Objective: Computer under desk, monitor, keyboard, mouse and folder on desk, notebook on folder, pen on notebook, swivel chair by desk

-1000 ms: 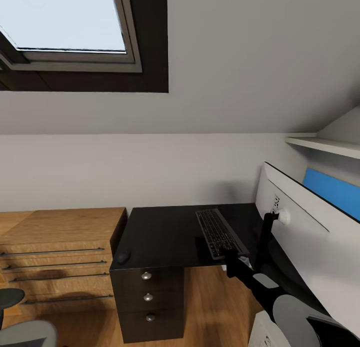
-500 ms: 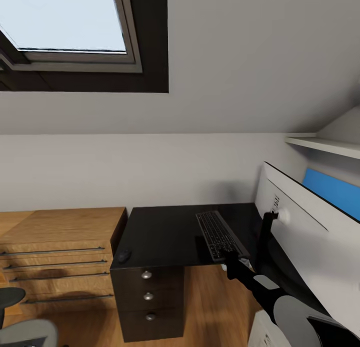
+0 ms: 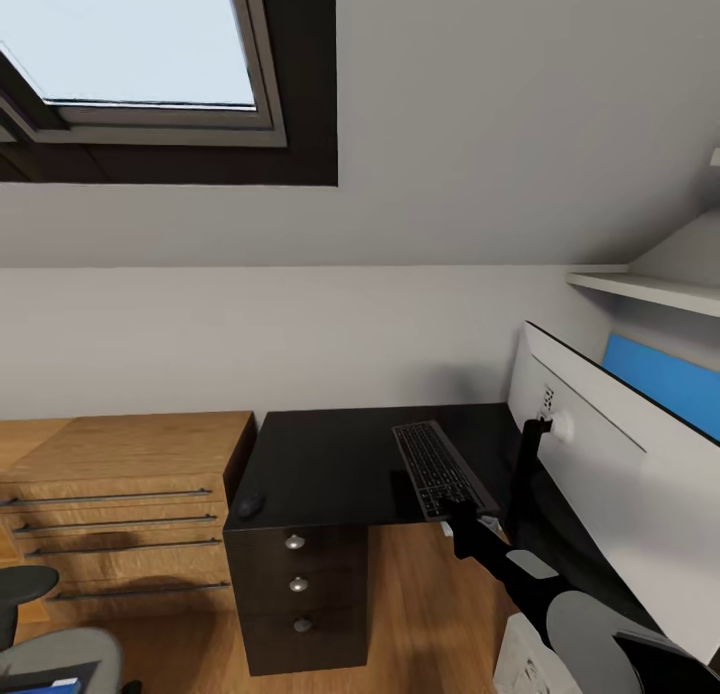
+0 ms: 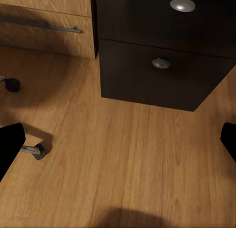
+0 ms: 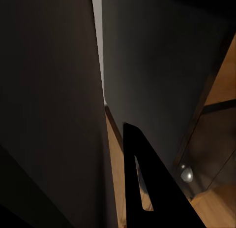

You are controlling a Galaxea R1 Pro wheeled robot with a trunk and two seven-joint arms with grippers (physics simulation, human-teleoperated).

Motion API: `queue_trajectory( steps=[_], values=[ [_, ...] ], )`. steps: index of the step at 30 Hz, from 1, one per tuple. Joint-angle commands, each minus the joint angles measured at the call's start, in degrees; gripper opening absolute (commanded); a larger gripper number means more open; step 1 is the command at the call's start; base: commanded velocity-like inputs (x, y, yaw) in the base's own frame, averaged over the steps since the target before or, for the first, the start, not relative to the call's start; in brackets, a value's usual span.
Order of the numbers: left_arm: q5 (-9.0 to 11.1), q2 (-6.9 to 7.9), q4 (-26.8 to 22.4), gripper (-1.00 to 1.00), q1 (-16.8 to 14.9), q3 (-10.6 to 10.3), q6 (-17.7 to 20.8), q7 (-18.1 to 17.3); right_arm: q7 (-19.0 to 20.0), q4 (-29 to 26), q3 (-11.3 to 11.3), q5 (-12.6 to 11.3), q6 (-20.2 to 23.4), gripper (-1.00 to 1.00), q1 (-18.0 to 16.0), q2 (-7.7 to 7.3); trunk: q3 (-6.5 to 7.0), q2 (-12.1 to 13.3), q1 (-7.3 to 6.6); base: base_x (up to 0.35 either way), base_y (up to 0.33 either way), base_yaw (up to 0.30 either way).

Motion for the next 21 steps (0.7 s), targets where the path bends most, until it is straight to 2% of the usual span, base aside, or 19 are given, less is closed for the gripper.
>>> queue_trajectory(
  steps=[1, 21],
  values=[
    [0.08, -0.02, 0.0, 1.0, -0.05, -0.08, -0.17, 0.22, 0.08, 0.03, -0.49, 0.03, 0.36, -1.0, -0.06, 0.0, -0.27, -0.48, 0.24, -0.001, 0.0, 0.0],
    [0.29, -0.02, -0.15, 1.0, -0.05, 0.02, -0.1, 0.35, -0.13, 0.08, -0.49, -0.02, 0.56, -1.0, -0.06, -0.14, -3.86, -8.51, 4.63, 0.0, 0.0, 0.0]
  ],
)
